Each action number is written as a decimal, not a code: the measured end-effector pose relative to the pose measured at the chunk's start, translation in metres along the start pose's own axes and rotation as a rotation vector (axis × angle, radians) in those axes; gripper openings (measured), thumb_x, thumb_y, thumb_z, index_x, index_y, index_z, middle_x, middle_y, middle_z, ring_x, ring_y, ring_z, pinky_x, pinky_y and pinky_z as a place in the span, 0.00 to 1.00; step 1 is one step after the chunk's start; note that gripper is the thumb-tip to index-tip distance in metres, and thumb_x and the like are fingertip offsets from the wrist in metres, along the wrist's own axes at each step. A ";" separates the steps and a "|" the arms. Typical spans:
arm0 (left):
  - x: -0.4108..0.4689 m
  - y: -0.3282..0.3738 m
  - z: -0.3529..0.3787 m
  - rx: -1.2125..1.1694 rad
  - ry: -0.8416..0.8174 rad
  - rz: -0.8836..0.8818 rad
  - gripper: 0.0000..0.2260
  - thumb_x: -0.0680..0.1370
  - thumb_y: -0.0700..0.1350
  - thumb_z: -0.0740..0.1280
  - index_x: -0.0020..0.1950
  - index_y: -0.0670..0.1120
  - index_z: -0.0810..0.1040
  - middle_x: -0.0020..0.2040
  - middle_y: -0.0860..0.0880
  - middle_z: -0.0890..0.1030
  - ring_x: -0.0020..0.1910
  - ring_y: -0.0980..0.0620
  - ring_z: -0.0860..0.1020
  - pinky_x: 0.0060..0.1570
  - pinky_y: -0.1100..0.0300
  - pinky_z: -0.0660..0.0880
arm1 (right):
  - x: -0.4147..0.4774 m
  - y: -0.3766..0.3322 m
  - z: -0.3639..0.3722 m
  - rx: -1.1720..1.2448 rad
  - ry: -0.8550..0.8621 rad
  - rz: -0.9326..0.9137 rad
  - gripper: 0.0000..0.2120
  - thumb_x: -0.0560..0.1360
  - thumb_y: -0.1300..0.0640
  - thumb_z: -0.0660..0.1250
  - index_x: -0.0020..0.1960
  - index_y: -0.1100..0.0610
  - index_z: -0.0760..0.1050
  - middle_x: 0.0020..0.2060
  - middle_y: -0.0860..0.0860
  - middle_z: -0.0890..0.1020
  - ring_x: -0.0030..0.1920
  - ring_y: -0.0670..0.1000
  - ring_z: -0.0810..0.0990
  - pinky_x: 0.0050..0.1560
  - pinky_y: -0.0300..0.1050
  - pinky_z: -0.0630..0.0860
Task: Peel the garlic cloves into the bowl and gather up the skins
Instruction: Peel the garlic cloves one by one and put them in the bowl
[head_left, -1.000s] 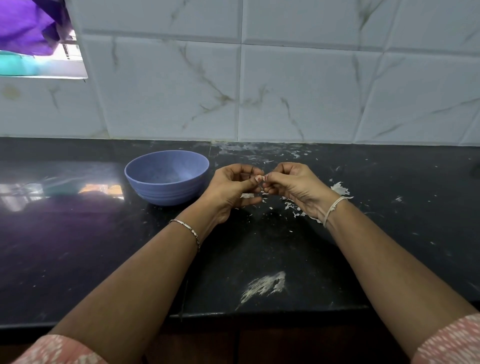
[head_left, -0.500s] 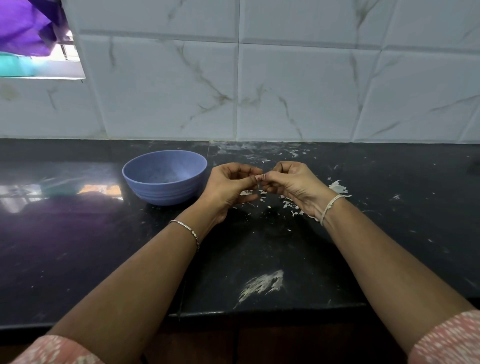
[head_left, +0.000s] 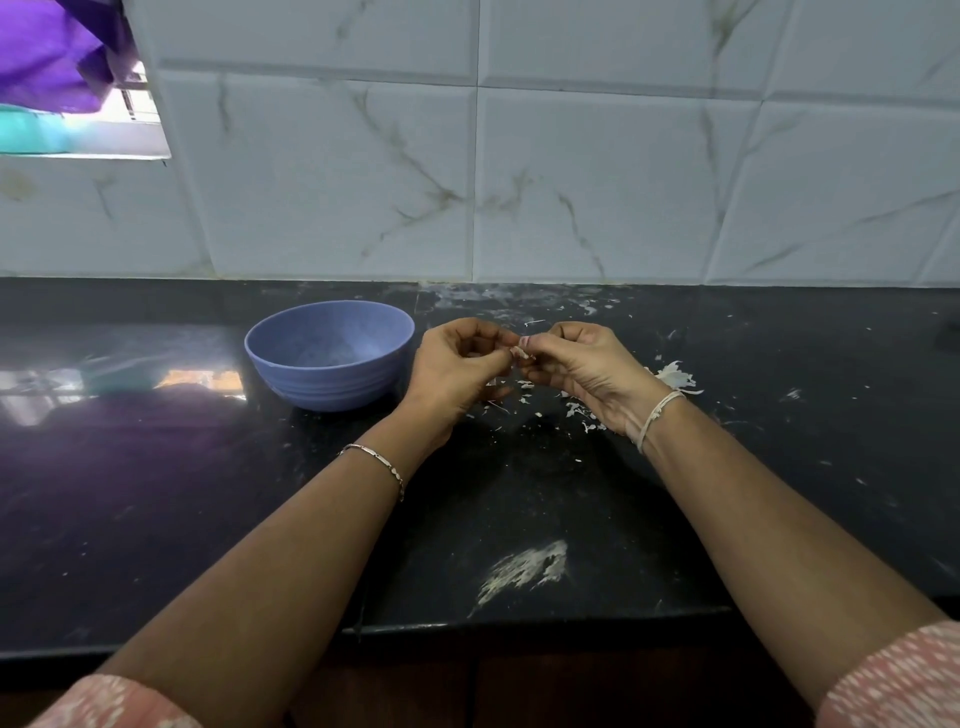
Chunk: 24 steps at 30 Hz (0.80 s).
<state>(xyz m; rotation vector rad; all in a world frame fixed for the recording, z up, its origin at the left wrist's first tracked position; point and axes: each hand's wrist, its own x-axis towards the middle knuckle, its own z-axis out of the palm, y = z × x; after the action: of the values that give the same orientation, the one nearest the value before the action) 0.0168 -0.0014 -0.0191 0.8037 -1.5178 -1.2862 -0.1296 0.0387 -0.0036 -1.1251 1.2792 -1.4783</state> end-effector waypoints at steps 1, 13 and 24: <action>0.000 -0.001 0.000 0.040 0.008 0.028 0.04 0.74 0.33 0.71 0.48 0.40 0.82 0.41 0.44 0.82 0.38 0.52 0.80 0.39 0.54 0.82 | 0.000 0.001 0.000 -0.003 0.009 -0.005 0.14 0.73 0.68 0.71 0.33 0.59 0.70 0.34 0.56 0.80 0.35 0.51 0.81 0.39 0.38 0.81; 0.003 -0.003 -0.001 0.293 0.110 0.187 0.08 0.72 0.38 0.75 0.41 0.52 0.83 0.40 0.50 0.85 0.42 0.50 0.84 0.47 0.49 0.82 | 0.000 0.005 0.002 -0.120 0.017 -0.113 0.05 0.72 0.69 0.71 0.40 0.64 0.77 0.36 0.59 0.82 0.38 0.53 0.83 0.47 0.45 0.82; 0.002 0.001 0.004 0.338 0.222 0.201 0.06 0.69 0.38 0.75 0.40 0.48 0.81 0.38 0.53 0.83 0.38 0.57 0.82 0.39 0.69 0.77 | 0.001 0.010 0.017 -0.979 0.122 -0.485 0.04 0.77 0.60 0.65 0.51 0.58 0.75 0.44 0.53 0.82 0.45 0.54 0.80 0.49 0.51 0.76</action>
<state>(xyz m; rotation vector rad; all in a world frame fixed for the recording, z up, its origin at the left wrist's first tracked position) 0.0128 -0.0020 -0.0174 0.9465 -1.6083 -0.7761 -0.1125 0.0328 -0.0120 -2.1107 2.0030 -1.2386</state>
